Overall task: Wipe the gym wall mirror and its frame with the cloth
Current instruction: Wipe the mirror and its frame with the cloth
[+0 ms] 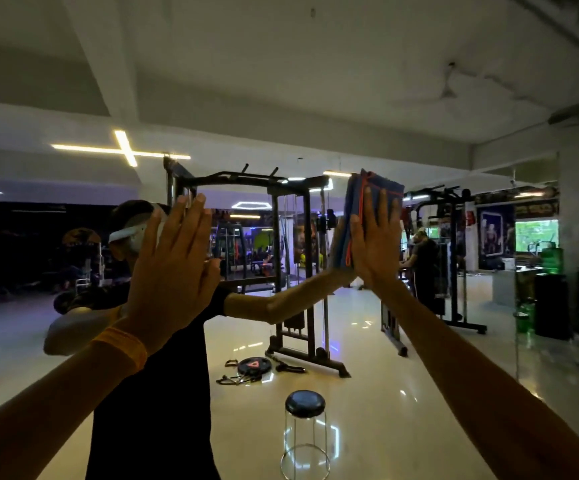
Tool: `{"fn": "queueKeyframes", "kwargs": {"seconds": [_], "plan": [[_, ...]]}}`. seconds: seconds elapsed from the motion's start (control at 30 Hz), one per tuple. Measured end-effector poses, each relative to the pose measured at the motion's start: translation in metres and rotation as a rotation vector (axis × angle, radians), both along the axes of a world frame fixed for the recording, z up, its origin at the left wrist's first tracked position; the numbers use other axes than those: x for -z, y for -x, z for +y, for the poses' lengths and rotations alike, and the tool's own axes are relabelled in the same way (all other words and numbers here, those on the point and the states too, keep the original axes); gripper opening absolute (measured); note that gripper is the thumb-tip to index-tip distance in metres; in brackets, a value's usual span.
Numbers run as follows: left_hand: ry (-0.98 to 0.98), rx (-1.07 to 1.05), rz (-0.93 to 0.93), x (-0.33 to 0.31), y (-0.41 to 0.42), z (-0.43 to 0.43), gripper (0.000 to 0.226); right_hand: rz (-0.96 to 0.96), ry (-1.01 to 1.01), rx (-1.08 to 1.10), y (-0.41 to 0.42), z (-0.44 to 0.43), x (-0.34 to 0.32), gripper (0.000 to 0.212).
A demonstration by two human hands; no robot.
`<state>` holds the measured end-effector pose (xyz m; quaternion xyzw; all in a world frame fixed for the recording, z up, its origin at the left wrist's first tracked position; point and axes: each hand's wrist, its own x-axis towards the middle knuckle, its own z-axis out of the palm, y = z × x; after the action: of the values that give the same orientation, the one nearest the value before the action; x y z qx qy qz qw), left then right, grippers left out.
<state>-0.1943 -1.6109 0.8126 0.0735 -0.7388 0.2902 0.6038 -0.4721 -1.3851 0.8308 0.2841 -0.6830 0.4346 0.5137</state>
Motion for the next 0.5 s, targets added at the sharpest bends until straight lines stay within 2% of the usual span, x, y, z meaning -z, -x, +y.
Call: {"fn": "queueKeyframes", "kwargs": {"seconds": [0.07,0.17,0.23,0.3,0.43,0.47,0.5], "plan": [[0.006,-0.006,0.003,-0.01,0.005,0.008,0.07,0.047,-0.039,0.077,-0.019,-0.016,-0.002,0.067],[0.015,-0.016,0.002,-0.04,0.019,0.024,0.072,0.352,-0.328,0.04,-0.04,-0.036,0.016,0.064],[-0.012,-0.002,0.032,-0.067,0.03,0.034,0.072,0.459,-0.39,0.031,-0.023,-0.027,-0.002,0.064],[-0.029,-0.001,0.04,-0.093,0.04,0.042,0.072,0.417,-0.321,0.059,0.004,-0.011,-0.041,0.065],[-0.075,-0.038,0.082,-0.128,0.056,0.053,0.072,0.017,0.004,0.004,0.024,0.01,-0.122,0.077],[-0.095,-0.04,0.094,-0.132,0.06,0.055,0.073,-0.006,0.032,0.003,0.016,0.003,-0.128,0.074],[-0.11,-0.052,0.102,-0.134,0.064,0.056,0.074,0.05,0.009,0.024,0.005,-0.006,-0.126,0.071]]}}
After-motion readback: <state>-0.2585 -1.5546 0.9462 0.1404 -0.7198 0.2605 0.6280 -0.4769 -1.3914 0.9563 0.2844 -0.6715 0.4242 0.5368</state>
